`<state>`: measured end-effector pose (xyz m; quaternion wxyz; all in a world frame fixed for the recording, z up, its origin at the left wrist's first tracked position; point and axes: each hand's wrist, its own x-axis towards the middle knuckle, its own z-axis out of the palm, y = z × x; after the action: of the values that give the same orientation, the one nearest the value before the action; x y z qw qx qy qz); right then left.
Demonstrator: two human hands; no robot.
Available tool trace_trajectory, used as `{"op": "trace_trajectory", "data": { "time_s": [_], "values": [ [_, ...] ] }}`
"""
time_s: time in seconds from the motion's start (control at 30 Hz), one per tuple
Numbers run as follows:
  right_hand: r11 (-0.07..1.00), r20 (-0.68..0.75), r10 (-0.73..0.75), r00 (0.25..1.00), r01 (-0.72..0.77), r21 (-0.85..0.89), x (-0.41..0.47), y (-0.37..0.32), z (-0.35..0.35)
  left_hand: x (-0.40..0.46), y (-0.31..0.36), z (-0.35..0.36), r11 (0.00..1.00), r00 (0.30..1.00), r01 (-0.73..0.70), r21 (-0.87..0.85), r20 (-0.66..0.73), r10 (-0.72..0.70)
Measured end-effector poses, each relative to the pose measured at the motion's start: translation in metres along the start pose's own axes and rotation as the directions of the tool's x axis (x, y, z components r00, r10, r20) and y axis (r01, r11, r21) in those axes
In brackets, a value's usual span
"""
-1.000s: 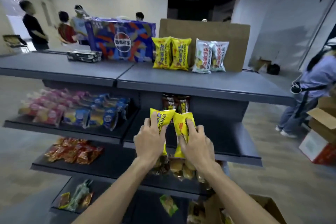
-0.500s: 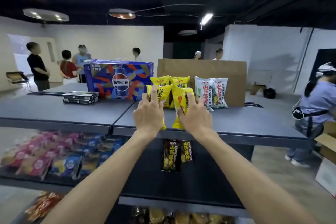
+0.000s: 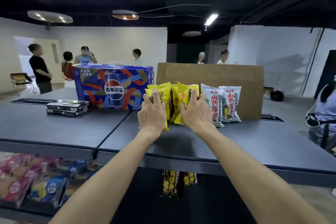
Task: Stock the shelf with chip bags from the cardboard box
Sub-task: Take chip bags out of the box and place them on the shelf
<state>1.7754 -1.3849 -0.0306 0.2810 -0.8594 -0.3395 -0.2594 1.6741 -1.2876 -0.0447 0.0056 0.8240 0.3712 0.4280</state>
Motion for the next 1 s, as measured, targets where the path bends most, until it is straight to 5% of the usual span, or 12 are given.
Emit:
{"op": "trace_trajectory", "data": {
  "time_s": [0.4, 0.87, 1.0],
  "values": [
    [0.999, -0.094, -0.019, 0.995, 0.015, -0.041, 0.02, -0.002, 0.06, 0.033, -0.007, 0.062, 0.993, 0.992, -0.086, -0.081, -0.101, 0.078],
    [0.994, 0.145, 0.07, 0.987, -0.081, 0.073, -0.003, -0.002, 0.066, 0.015, -0.022, 0.071, 0.961, 0.979, -0.023, -0.276, 0.188, 0.078],
    [0.999, 0.27, 0.033, 0.962, -0.025, -0.035, -0.014, 0.005, 0.06, 0.008, -0.03, 0.061, 0.959, 0.934, -0.021, -0.282, 0.338, 0.12]
  ]
}}
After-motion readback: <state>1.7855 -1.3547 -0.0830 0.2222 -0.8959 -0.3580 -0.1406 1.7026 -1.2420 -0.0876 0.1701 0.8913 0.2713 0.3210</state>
